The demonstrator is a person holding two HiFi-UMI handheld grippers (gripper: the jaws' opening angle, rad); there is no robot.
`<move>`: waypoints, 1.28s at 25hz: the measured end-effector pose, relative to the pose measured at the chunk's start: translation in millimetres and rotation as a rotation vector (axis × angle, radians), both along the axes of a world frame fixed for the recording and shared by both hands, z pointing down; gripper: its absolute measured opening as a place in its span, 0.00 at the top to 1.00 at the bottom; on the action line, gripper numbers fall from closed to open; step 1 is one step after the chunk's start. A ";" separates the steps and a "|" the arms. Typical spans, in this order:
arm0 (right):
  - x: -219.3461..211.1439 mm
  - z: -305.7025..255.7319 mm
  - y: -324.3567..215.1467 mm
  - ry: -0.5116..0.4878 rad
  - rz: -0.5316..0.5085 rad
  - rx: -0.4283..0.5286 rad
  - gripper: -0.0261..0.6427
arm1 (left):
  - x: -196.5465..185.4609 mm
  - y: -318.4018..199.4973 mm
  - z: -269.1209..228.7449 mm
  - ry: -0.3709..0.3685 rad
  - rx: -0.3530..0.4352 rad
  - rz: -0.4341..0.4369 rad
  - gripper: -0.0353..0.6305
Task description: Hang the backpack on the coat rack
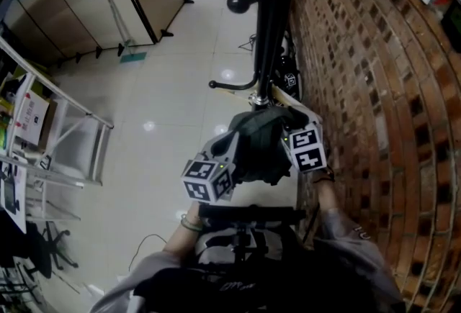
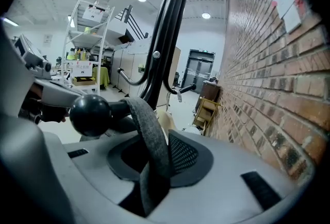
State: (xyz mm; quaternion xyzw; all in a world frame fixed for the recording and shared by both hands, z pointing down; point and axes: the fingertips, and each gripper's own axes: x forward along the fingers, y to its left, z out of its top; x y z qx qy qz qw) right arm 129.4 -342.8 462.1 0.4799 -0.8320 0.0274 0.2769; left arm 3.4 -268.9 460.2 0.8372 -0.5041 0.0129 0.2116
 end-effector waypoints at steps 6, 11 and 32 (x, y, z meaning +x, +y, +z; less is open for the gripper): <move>11.1 -7.3 16.0 -0.020 0.027 -0.014 0.77 | 0.7 2.1 -1.6 0.008 0.005 0.015 0.94; 24.2 -13.6 42.8 -0.083 0.098 0.003 0.77 | 6.2 5.9 -3.1 0.005 0.013 0.053 0.94; -19.6 -8.9 148.9 -0.412 0.374 0.043 0.94 | 42.1 61.3 -15.6 0.005 0.066 0.325 0.94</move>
